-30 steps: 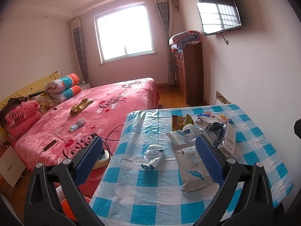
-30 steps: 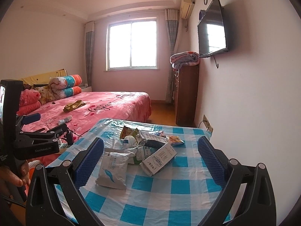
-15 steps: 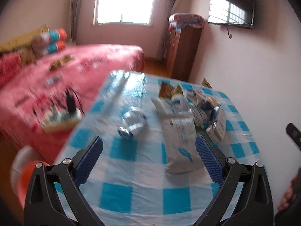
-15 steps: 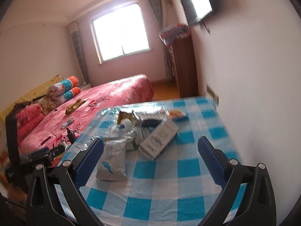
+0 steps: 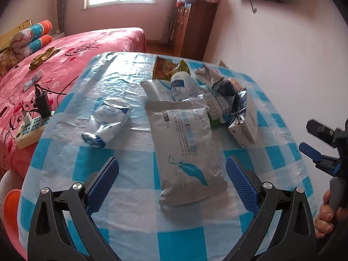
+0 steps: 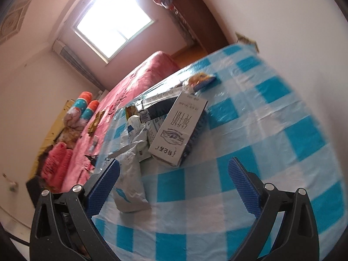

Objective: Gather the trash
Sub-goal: 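Move right tool to white milk carton while left tool approaches white wipes packet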

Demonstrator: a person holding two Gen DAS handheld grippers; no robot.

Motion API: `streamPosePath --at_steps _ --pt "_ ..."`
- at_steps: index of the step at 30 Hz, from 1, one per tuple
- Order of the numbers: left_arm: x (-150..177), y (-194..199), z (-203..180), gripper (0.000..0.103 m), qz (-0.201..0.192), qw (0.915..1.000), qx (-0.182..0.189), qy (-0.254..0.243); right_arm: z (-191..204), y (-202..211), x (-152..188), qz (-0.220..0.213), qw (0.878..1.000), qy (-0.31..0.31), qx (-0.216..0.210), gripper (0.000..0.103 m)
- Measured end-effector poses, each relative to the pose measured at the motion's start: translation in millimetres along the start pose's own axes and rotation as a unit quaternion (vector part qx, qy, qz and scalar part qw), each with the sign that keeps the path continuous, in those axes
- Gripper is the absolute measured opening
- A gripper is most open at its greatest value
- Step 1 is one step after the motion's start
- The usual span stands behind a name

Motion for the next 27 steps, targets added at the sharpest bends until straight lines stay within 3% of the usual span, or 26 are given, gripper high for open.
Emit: streamPosePath --at_steps 5,6,8,17,21,27 --pt "-4.0 -28.0 -11.3 0.099 0.028 0.9990 -0.028 -0.020 -0.7 -26.4 -11.9 0.014 0.999 -0.021 -0.027 0.095" --pt "-4.5 -31.8 -13.2 0.099 0.031 0.9987 -0.033 -0.025 -1.2 -32.3 -13.8 0.018 0.999 -0.026 -0.030 0.086" --pt "-5.0 -39.6 -17.5 0.099 0.038 0.9978 -0.043 -0.034 -3.9 -43.4 -18.4 0.030 0.998 -0.038 -0.035 0.079" --pt "-15.2 -60.8 -29.7 0.099 0.050 0.9961 -0.056 -0.048 -9.7 -78.9 -32.9 0.050 0.998 -0.044 -0.018 0.080" --pt "-16.2 -69.2 -34.3 0.099 0.057 0.9947 -0.066 -0.055 -11.6 -90.9 -35.7 0.056 0.997 -0.046 -0.017 0.087" --pt "-18.1 -77.3 -36.6 0.099 0.054 0.9940 -0.075 -0.058 -15.8 -106.1 -36.0 0.061 0.996 -0.058 -0.017 0.088"
Point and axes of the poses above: each gripper's, at about its wrist camera, not at the fingertips, and y roughly against the way its jaws point, z to its left, x to its underside, the point moved 1 cm from there along -y, roughly the way its jaws point, and after that the axes turned 9 degrees about y, right-handed, at the moved point
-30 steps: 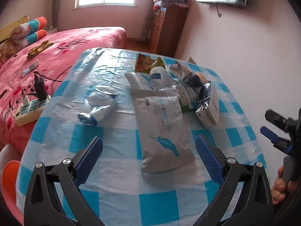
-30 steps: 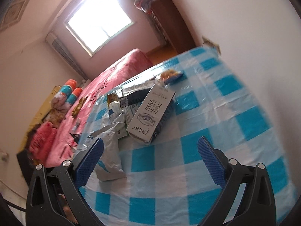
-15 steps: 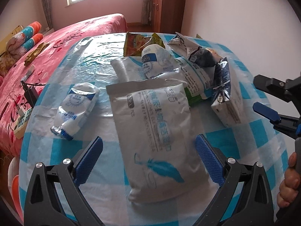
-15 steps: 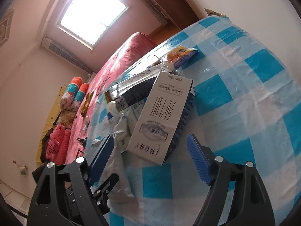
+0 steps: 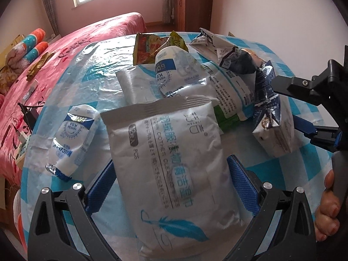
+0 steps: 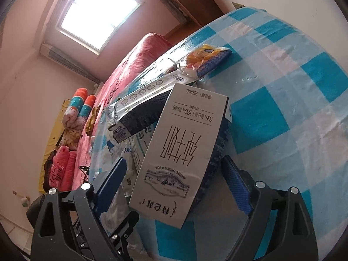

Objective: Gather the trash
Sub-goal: 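Move right tool to white milk carton while left tool approaches white wipes packet, then close right tool on milk carton while left tool grasps wipes packet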

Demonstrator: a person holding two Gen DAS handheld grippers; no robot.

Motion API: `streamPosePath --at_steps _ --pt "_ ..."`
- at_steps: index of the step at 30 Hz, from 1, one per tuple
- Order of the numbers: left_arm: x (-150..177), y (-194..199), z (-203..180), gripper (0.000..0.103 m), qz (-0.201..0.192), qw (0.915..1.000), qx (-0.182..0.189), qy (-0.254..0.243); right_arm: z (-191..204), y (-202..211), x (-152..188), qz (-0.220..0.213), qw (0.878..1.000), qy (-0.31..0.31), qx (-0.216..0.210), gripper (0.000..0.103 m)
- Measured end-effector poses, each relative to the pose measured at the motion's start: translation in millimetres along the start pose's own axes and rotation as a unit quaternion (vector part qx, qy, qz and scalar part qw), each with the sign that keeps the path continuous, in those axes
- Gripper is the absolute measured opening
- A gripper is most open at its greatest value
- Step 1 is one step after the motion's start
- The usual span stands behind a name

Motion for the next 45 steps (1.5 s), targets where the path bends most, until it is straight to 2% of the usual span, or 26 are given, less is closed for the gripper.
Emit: streamPosePath --at_steps 3,8,12,23,26,29,34,38,41,45 --pt "-0.7 -1.4 -1.6 0.096 0.001 1.0000 -0.003 0.001 1.5 -1.0 -1.5 -0.006 1.000 0.005 0.006 0.088" --pt "0.4 0.8 -2.2 0.085 -0.005 1.0000 -0.002 0.007 6.8 -4.0 -1.6 -0.009 1.000 0.011 0.010 0.088" --pt "0.3 0.5 0.8 0.082 -0.006 0.9999 0.005 0.014 12.2 -5.6 -1.0 -0.012 1.000 0.018 0.018 0.088" --pt "5.0 17.1 18.0 0.080 -0.023 0.9988 0.019 0.039 21.1 -8.4 -0.9 -0.002 0.999 0.010 0.032 0.090" --pt "6.6 24.0 24.0 0.080 -0.028 0.9983 0.021 0.046 26.4 -4.9 -2.7 -0.012 0.999 0.013 0.029 0.090" --pt "5.4 31.6 29.1 0.080 -0.037 0.9977 0.022 0.053 31.0 -6.5 -7.2 -0.014 0.999 0.022 0.046 0.092" --pt "8.6 43.0 38.1 0.080 -0.047 0.9967 0.023 0.062 25.3 -14.3 -6.6 0.001 0.999 0.002 0.045 0.092" --pt "12.3 49.8 46.0 0.080 -0.055 0.9959 0.021 0.069 24.2 -12.4 -7.2 -0.013 0.999 -0.009 0.050 0.096" --pt "15.8 55.3 51.8 0.080 -0.060 0.9952 0.019 0.075 27.8 -10.6 -8.2 -0.026 0.998 -0.012 0.064 0.096" --pt "18.6 58.3 57.6 0.080 -0.063 0.9945 0.018 0.082 27.6 -19.8 -11.5 -0.016 0.995 -0.007 0.099 0.096"
Point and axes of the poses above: each gripper's, at about its wrist camera, not at the fingertips, and y roughly against the way its jaws point, z to its left, x to its underside, the point moved 1 cm from there along -y, roughly the way its jaws point, and after that the axes turned 9 degrees about y, right-handed, at the moved point
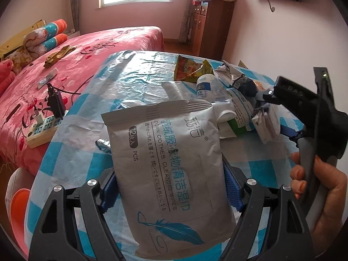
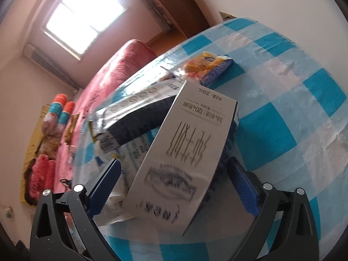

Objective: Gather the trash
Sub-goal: 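Close right tool on milk carton while left tool grasps wipes packet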

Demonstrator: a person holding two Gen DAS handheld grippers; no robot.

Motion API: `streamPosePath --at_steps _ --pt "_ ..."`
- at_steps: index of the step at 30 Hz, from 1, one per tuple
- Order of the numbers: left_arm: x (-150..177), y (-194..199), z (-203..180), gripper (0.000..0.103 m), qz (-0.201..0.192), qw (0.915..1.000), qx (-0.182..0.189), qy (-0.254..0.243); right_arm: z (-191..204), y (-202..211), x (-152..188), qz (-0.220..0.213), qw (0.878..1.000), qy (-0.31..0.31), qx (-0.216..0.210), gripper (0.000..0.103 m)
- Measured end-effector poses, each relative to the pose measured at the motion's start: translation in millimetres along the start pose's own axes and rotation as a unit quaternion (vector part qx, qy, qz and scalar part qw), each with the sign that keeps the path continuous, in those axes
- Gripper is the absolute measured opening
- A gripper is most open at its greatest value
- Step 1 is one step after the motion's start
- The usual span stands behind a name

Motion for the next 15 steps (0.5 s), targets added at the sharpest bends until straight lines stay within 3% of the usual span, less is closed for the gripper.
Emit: streamPosePath --at_steps 8,10,15 --pt "3.6 2.3 10.7 0.080 -0.002 1.0000 -0.005 0.005 -7.5 7.3 5.3 -0.011 0.999 0.026 0.034 0.095" --pt "5.0 2.9 13.6 0.080 -0.001 1.0000 -0.005 0.007 -8.0 8.7 7.3 -0.012 0.998 0.042 0.040 0.082" --pt "10.7 7.4 19.5 0.080 0.000 1.0000 -0.002 0.008 -11.1 11.9 14.7 -0.014 0.996 0.075 0.056 0.065"
Point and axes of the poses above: each gripper's, at about its wrist camera, not at the fingertips, and y roughly against the way its jaws point, z to its left, x to its underside, the point moved 1 cm from there along -y, roughly the way its jaws point, and after that the axes turned 9 degrees about y, right-handed, at the moved point
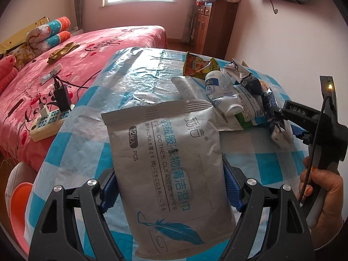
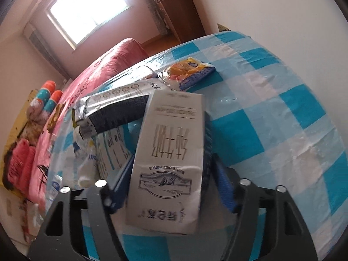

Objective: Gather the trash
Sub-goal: 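Close right tool on milk carton while left tool grasps wipes packet, then carry carton and wipes packet over orange bucket and open both tools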

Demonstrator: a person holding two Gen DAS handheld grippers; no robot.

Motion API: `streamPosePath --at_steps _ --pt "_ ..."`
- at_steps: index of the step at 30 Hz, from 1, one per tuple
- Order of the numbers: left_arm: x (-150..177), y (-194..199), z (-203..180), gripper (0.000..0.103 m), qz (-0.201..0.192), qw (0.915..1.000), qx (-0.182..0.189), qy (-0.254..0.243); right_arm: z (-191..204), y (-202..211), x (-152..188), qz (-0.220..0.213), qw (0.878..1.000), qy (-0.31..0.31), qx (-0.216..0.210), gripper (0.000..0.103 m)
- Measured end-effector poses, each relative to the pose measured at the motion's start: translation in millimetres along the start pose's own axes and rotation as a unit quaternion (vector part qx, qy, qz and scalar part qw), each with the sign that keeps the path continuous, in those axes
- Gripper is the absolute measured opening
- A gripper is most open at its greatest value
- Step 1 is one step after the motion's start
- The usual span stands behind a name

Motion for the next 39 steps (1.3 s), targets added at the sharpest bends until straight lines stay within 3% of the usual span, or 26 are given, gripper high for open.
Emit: streamPosePath --at_steps 12,17,21,25,30,39 --pt "8.1 18.8 20.4 0.080 -0.013 0.9999 0.002 0.011 0.4 31.3 28.3 -0.015 0.999 0.049 -0.002 0.064" --pt "11.4 28.1 31.7 0.080 -0.020 0.9996 0.003 0.017 9.6 55.2 37.5 -0.026 0.997 0.062 -0.033 0.064" --pt "14.8 37.7 45.1 0.080 -0.031 0.9992 0.001 0.026 25.1 70.0 44.7 -0.028 0.993 0.072 -0.087 0.064" --pt "19.5 49.3 62.2 0.080 -0.041 0.9985 -0.007 0.036 58.0 83.9 54.1 -0.028 0.982 0.101 -0.159 0.064" --pt "24.1 70.9 99.1 0.080 -0.061 0.9957 -0.026 0.065 109.2 90.0 63.7 -0.010 0.967 0.153 -0.206 0.064" --pt "46.3 109.2 199.8 0.080 -0.080 0.9812 -0.108 0.138 240.6 86.8 97.2 0.051 0.914 0.264 -0.304 0.064"
Point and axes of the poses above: each gripper's, at about its wrist camera, not at the fingertips, and y roughly against the way its jaws point, z to its left, x to its underside, the point moved 1 cm from there along -y, roughly the way its jaws point, and after that the axes turned 9 degrees about y, right-handed, at the moved point
